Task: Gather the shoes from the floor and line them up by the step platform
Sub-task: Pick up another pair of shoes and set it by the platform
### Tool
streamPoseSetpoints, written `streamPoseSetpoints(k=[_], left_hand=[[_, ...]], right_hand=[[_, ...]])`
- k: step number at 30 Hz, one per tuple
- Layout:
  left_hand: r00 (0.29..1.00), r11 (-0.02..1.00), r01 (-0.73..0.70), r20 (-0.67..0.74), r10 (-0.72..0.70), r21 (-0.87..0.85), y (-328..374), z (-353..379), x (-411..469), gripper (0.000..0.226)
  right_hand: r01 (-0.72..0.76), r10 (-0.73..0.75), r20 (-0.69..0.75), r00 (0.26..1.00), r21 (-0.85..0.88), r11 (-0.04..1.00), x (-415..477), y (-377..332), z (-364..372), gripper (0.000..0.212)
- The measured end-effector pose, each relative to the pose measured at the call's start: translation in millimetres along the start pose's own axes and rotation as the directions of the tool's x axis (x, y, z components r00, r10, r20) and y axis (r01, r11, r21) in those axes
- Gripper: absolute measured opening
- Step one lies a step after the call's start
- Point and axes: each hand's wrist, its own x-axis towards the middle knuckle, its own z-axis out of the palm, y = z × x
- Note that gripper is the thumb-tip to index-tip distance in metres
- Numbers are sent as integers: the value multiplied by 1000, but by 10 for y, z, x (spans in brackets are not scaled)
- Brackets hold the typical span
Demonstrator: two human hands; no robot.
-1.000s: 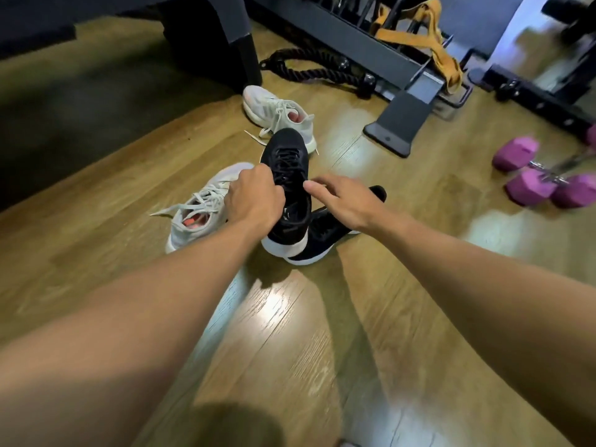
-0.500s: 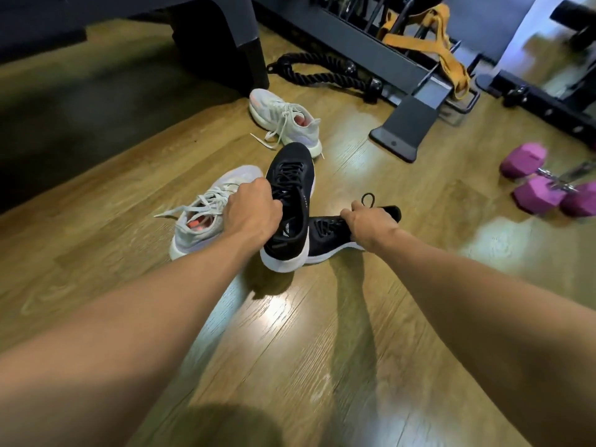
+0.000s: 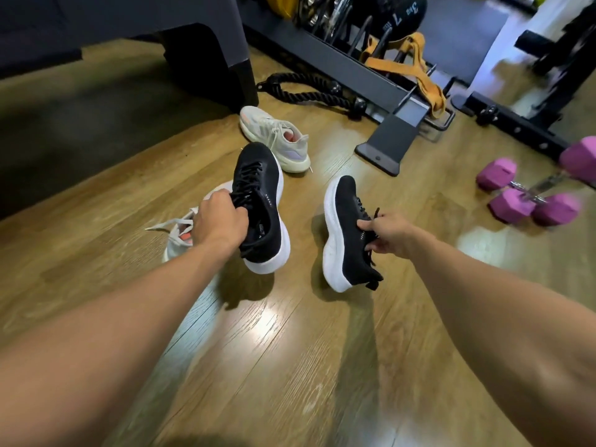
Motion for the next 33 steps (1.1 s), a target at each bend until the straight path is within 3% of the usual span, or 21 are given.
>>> streamPoseSetpoints(k=[4, 8, 10, 13, 16, 19, 20, 22, 24, 27, 30, 33], left_hand=[[1000, 1000, 3, 29, -3, -2, -27, 33, -13, 17], [998, 1000, -24, 58, 24, 11, -64, 48, -7, 21], [997, 999, -35, 66, 34, 18, -80, 56, -9, 21], [998, 998, -40, 57, 37, 43, -72, 87, -20, 19], [996, 1000, 20, 87, -18, -24, -89, 144, -2, 22], [977, 905, 172, 186, -106, -389, -122, 111, -12, 24], [960, 813, 243, 251, -124, -529, -120, 83, -31, 24], [914, 658, 378, 375, -154, -651, -127, 2, -51, 21], [871, 614, 453, 468, -150, -647, -180, -59, -40, 17], [887, 747, 396, 432, -161, -534, -228, -32, -20, 20], [978, 927, 107, 207, -33, -358, -181, 87, -35, 19], [985, 990, -84, 141, 99, -109, -136, 185, -75, 16]], right_hand=[[-33, -110, 293, 950, 442, 897, -12, 106, -161, 13], [-59, -189, 370, 910, 565, 823, 11, 92, -161, 7], [-15, -165, 327, 930, 483, 875, 28, 30, -110, 8], [127, -131, 178, 975, 31, 991, 33, -167, 43, 13], [191, -208, 20, 978, -486, 853, 34, -375, 281, 12], [162, -242, -21, 970, -685, 711, -14, -414, 504, 10], [151, -235, -15, 972, -727, 670, -24, -379, 558, 12], [148, -232, 3, 973, -780, 608, -29, -282, 652, 15], [177, -265, 19, 964, -788, 590, -10, -198, 737, 15], [216, -318, 9, 948, -753, 622, 43, -130, 798, 19], [253, -362, -41, 931, -641, 725, 59, -64, 785, 24], [268, -353, -64, 933, -529, 805, -22, 49, 766, 34]])
